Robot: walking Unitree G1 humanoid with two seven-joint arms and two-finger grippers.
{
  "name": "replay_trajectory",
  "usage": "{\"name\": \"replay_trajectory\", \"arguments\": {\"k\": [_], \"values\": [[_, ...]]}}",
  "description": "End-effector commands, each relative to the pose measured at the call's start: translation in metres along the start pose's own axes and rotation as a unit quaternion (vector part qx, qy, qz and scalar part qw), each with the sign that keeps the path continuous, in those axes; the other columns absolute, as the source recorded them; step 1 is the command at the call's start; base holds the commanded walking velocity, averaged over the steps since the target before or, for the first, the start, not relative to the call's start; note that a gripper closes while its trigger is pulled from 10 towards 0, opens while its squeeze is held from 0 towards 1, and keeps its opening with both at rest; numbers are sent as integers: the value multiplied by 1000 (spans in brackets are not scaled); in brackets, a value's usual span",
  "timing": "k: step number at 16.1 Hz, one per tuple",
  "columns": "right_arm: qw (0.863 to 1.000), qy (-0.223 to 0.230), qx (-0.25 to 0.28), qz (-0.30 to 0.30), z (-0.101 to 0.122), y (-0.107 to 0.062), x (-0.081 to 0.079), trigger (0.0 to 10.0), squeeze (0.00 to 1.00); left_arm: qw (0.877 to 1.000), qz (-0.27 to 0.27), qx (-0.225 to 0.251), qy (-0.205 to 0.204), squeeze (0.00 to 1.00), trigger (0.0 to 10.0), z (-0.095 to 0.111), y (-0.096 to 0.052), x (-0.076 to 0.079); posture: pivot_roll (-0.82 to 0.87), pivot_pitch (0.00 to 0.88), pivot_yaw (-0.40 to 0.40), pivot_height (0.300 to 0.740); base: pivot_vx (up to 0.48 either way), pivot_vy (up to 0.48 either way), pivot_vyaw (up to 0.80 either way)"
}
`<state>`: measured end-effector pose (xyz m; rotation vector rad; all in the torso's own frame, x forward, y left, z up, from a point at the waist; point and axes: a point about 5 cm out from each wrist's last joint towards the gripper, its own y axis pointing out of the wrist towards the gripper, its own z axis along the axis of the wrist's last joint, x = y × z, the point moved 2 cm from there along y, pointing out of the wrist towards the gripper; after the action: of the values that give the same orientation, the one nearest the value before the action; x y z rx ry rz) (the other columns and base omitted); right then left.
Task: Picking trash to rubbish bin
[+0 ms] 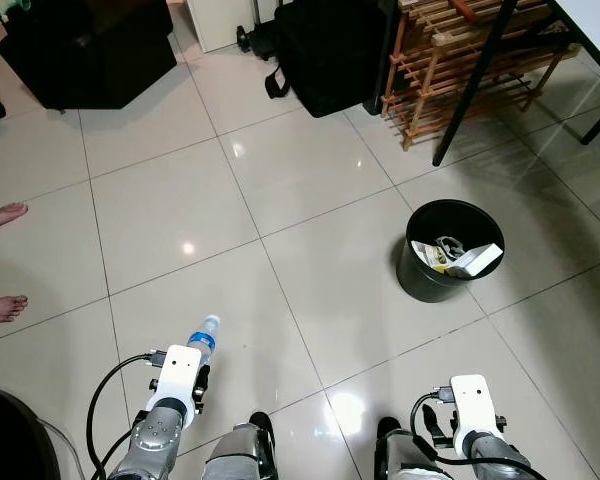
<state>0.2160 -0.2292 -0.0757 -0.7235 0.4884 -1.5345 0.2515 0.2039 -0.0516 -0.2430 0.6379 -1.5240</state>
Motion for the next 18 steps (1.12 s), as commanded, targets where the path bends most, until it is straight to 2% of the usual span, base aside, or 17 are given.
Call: {"name": "replay_trajectory", "arguments": {"k": [1,6,16,18], "values": [[1000,11,-11,-17,-10,-3,2,10000,0,1000,0,-16,4,0,10000,-12,-5,-1,47,305,91,740,0,0,0],[997,52,-3,-57,-5,-3,15,10000,0,1000,4,-10,-1,0,10000,-9,-4,-3,44,294,97,740,0,0,0],[995,77,-7,-61,-8,-3,13,10000,0,1000,4,-20,-3,0,10000,-11,-4,-4,45,258,107,740,0,0,0],[995,80,-10,-56,-8,-2,11,10000,0,1000,6,-22,-3,0,10000,-12,-4,-5,43,256,107,740,0,0,-800]]}}
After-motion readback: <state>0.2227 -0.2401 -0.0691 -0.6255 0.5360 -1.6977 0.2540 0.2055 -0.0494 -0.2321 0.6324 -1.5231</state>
